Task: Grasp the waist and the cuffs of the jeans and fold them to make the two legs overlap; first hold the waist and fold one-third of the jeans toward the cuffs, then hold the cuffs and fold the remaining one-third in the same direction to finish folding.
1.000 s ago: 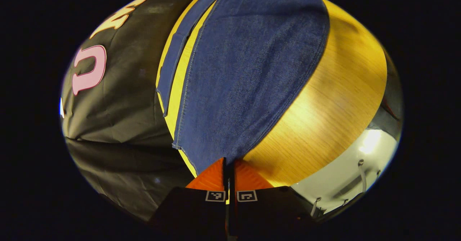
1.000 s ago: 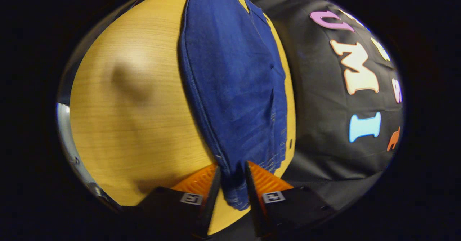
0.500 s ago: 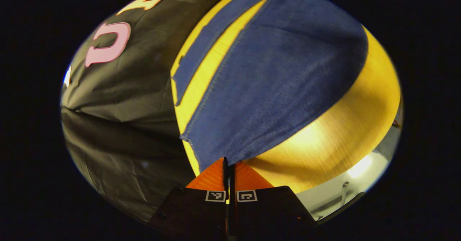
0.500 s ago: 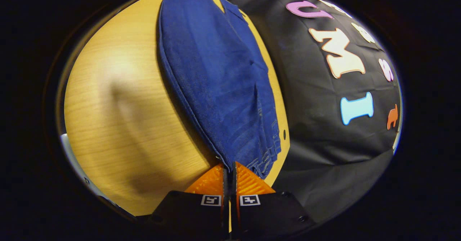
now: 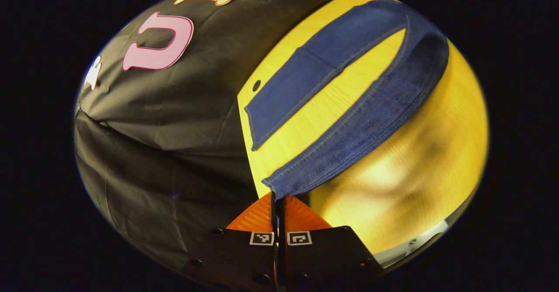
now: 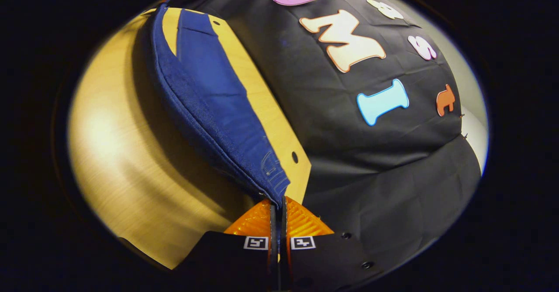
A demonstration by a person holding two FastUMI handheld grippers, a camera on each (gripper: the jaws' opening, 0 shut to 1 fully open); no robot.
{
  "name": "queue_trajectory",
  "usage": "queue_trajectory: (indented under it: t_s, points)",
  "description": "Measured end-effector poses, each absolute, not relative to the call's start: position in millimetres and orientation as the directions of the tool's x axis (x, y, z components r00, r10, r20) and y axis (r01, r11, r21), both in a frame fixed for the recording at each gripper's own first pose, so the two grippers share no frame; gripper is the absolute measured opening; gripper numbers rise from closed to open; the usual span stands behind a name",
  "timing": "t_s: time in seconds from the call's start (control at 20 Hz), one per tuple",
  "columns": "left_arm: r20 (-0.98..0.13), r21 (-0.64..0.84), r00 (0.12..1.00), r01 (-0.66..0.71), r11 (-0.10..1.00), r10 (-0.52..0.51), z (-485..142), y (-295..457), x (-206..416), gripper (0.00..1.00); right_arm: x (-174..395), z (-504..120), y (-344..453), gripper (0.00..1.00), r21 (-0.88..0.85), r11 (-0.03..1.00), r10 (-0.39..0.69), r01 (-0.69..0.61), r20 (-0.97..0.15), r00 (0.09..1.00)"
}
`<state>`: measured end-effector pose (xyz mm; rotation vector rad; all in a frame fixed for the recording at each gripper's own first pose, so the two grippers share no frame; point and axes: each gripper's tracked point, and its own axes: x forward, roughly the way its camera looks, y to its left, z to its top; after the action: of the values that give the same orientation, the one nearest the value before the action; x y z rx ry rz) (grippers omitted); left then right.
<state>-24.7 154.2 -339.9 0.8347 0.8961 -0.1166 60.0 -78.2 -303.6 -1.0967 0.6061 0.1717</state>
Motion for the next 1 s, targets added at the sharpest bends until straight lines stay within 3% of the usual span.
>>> queue_trajectory:
  t_s: [0.6, 1.0]
  points:
    - [-0.739, 0.580, 0.652, 0.486, 0.654, 0.170, -339, 144, -23, 0.00, 172, -312, -71, 0.05, -0.770, 0.498, -0.186, -0.398, -0.543, 0.819]
    - [-0.747, 0.509, 0.661, 0.506, 0.697, 0.066, -334, 127, -17, 0.00, 230, -360, -71, 0.04, -0.771, 0.544, -0.281, -0.333, -0.541, 0.793]
